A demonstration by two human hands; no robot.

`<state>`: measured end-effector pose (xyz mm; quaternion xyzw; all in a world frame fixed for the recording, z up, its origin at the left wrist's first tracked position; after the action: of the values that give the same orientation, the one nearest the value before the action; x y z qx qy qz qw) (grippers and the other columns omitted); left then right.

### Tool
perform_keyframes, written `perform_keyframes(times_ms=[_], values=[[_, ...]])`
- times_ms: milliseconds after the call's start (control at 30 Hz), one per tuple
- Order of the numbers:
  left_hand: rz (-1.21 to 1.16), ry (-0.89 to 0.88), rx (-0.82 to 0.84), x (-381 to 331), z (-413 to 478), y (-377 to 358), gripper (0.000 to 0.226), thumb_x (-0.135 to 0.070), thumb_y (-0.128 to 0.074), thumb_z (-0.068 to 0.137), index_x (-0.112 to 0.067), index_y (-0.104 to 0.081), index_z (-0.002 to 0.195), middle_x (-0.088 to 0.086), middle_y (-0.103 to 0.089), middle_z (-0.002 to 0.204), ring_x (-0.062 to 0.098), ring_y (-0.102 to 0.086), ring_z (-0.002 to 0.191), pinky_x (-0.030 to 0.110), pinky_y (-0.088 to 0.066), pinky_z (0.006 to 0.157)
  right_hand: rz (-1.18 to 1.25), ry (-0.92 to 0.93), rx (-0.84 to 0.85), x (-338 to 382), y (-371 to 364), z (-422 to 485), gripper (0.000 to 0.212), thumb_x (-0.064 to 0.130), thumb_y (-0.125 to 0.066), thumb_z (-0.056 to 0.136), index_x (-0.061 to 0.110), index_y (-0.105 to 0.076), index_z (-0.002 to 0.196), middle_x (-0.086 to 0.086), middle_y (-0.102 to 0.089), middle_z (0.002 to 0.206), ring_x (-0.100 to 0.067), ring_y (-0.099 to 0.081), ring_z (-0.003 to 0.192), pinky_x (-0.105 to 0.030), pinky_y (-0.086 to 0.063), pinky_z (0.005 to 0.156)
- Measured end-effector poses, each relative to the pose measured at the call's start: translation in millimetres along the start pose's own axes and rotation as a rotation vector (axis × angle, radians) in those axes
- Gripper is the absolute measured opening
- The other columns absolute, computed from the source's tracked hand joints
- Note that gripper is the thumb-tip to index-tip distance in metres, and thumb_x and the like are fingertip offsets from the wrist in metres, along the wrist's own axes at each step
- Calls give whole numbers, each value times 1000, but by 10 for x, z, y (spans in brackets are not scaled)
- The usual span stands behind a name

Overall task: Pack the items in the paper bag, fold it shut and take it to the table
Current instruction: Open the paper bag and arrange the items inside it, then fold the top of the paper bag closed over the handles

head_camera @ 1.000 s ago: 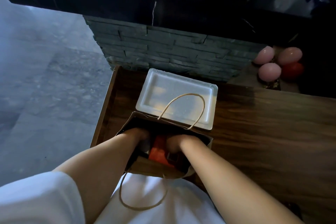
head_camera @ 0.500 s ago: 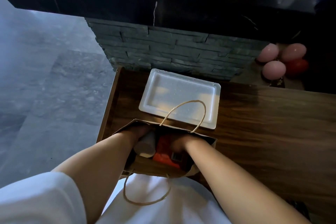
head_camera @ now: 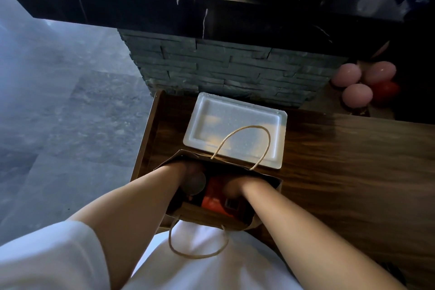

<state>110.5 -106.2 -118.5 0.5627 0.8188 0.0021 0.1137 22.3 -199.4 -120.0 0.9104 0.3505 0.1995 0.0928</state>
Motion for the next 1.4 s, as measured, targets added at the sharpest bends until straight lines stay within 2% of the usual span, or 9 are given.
perform_keyframes(times_ms=[233, 367, 500, 633, 833, 933, 1100, 1233, 1400], values=[[453, -85, -22, -166, -172, -91, 31, -22, -43, 101, -12, -53, 128, 12, -50, 142, 27, -52, 123, 35, -39, 103, -133, 27, -24, 68, 89, -187, 48, 23, -44, 97, 11, -37, 143, -16, -42, 146, -32, -44, 129, -37, -35, 102], [813, -308, -159, -365, -513, 13, 37, -23, -42, 99, -7, -56, 129, 12, -58, 132, 27, -54, 120, 32, -39, 102, -141, 187, -328, 149, 399, -686, 50, 29, -50, 91, 30, -42, 140, -5, -50, 143, -25, -49, 127, -33, -40, 101], [337, -571, -167, -395, -1186, 512, 21, -24, -50, 97, -20, -69, 104, 0, -74, 94, 19, -73, 79, 29, -60, 67, 441, 469, -589, -74, 579, -1563, 35, 24, -59, 90, 38, -60, 122, 16, -67, 116, 1, -63, 106, -29, -52, 94], [-46, -911, -297, -229, -1718, 1128, 27, -5, -53, 94, -24, -72, 92, -1, -77, 87, 15, -73, 70, 24, -61, 62, 689, 484, -871, -590, 473, -2016, 35, 16, -62, 88, 37, -61, 115, 11, -70, 104, -7, -67, 96, -24, -55, 81], [222, -704, -296, 406, -989, 936, 68, 22, -54, 72, -31, -60, 114, -9, -70, 110, 7, -70, 92, 28, -58, 75, 705, 114, -612, -1013, -380, -1410, 72, 11, -75, 76, 47, -44, 130, 16, -60, 119, -4, -56, 112, -30, -51, 92], [274, -756, -325, 503, -762, 636, 62, 5, -69, 69, -39, -58, 110, -11, -73, 97, 10, -70, 91, 34, -60, 76, 739, 126, -576, -899, -605, -1161, 79, 15, -77, 74, 42, -37, 137, 18, -50, 127, -2, -49, 117, -30, -47, 96], [217, -813, -503, 643, -656, 484, 44, -13, -78, 72, -48, -60, 94, -28, -70, 79, -8, -67, 73, 22, -58, 65, 872, 201, -732, -767, -531, -1059, 63, 23, -80, 72, 73, -49, 94, 39, -59, 97, 6, -57, 99, -16, -46, 78], [218, -856, -470, 823, -724, 458, 56, -21, -80, 75, -51, -54, 115, -28, -69, 98, -8, -67, 87, 11, -54, 68, 962, 351, -729, -695, -520, -1087, 60, 25, -79, 72, 41, -55, 125, 10, -66, 120, -11, -61, 114, -38, -51, 92], [301, -967, -577, 841, -859, 449, 57, -20, -82, 72, -28, -60, 124, -17, -66, 111, -7, -62, 91, 0, -46, 67, 997, 250, -650, -758, -542, -916, 49, 13, -80, 73, 30, -61, 115, 1, -70, 113, -19, -65, 106, -47, -53, 91]])
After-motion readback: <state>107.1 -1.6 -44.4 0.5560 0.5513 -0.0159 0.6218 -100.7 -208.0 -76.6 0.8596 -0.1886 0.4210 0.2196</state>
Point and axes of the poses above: each hand's wrist, its own z-axis towards the middle knuckle, its own y-axis out of the back of the hand, x = y × z, the point moved 8 cm from there along z, towards the middle knuckle
